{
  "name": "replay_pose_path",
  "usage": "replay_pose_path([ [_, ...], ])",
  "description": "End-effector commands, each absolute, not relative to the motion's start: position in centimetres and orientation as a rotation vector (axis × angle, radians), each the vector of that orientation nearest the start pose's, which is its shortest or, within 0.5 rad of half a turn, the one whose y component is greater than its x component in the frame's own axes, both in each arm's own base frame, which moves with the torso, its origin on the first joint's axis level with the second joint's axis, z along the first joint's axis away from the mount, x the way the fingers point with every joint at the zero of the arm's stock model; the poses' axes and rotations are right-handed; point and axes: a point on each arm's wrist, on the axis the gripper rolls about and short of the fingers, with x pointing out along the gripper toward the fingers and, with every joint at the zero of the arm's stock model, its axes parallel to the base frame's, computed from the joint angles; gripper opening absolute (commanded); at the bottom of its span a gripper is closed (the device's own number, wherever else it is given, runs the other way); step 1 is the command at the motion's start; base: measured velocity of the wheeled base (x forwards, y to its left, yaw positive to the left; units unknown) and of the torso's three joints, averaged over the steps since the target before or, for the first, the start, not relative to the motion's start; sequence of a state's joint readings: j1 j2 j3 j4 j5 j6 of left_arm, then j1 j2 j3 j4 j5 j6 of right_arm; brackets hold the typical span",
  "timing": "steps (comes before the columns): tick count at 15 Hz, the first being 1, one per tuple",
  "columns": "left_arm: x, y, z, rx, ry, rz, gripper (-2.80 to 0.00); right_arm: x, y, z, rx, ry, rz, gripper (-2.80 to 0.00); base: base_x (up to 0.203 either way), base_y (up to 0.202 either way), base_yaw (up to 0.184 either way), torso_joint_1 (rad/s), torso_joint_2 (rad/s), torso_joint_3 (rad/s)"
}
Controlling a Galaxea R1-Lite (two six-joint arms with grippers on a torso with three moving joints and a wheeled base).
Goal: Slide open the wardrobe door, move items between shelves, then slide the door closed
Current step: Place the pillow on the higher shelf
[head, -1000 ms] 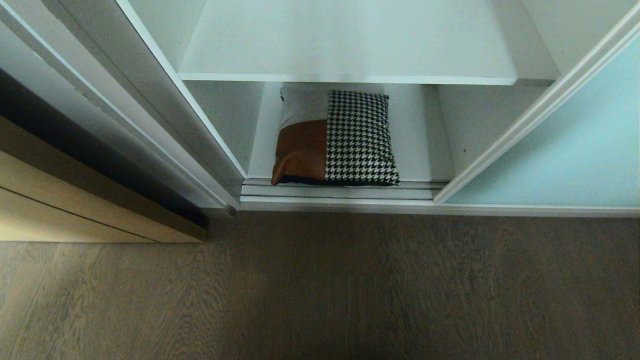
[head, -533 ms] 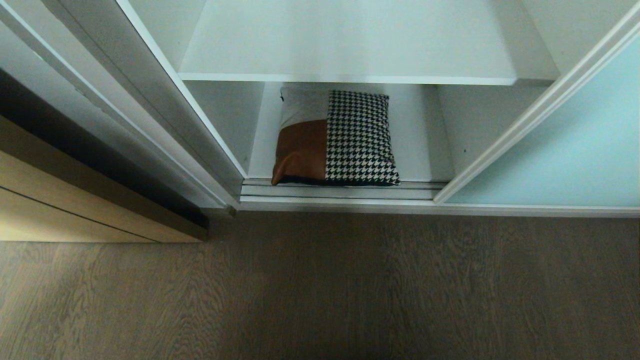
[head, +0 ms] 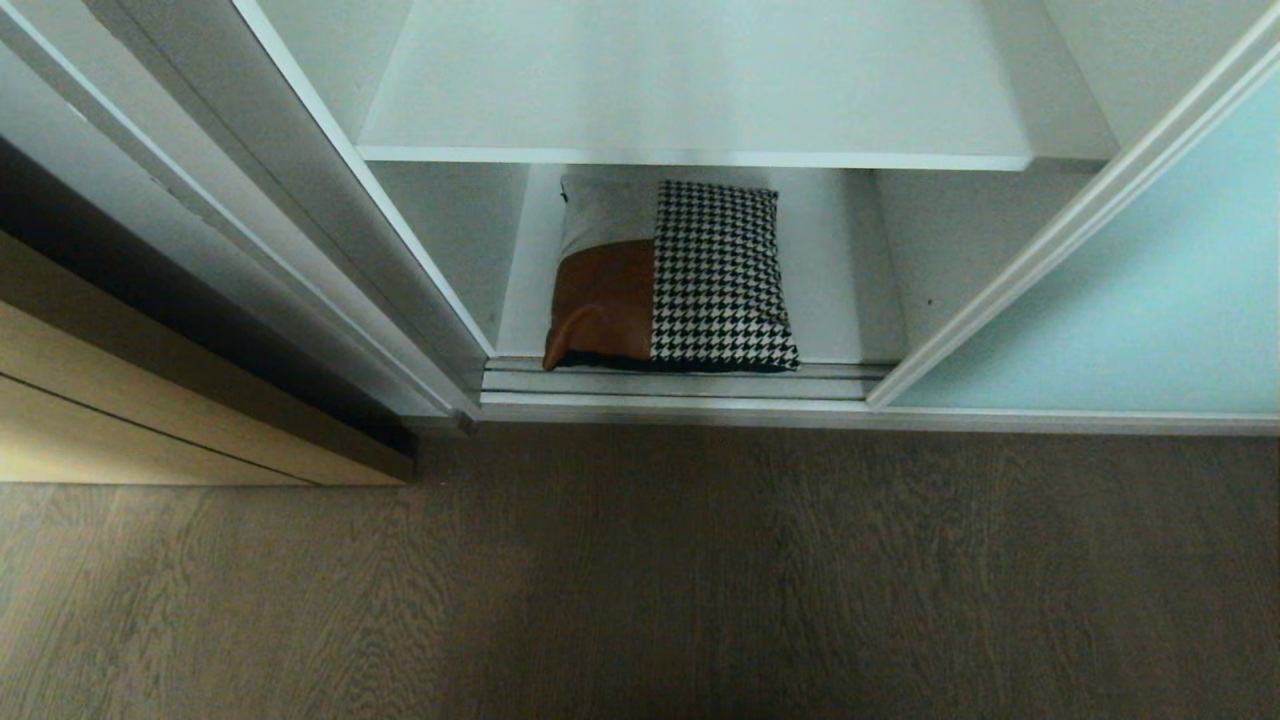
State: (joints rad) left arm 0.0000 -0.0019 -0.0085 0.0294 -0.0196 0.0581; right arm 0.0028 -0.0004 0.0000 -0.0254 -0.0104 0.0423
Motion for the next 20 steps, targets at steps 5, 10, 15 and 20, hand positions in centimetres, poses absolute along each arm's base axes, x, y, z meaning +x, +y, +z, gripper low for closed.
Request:
replay_pose_path([
  [5,-2.33,-0.04,7.42,0.058,0.027,-0.021,-2.8,-2.28,-0.03,7.82,0.043,-0.026,-0.007,-2.8,0.0,0.0,0.0,0.0,0.0,0.0],
  [10,-2.33,-0.04,7.42,0.058,0.027,-0.021,-2.8,-2.28,-0.03,7.82,0.043,-0.026,-0.007,-2.8,0.0,0.0,0.0,0.0,0.0,0.0],
  [15,-2.33,-0.04,7.42,0.058,0.027,-0.021,-2.8,-2.28,-0.03,7.82,0.043,-0.026,-0.007,-2.8,0.0,0.0,0.0,0.0,0.0,0.0],
  [20,-2.33,-0.04,7.42,0.058,0.027,-0.021,-2.8,-2.28,-0.03,7.83,0.039,-0.028,-0.007,-2.8,0.0,0.0,0.0,0.0,0.0,0.0],
])
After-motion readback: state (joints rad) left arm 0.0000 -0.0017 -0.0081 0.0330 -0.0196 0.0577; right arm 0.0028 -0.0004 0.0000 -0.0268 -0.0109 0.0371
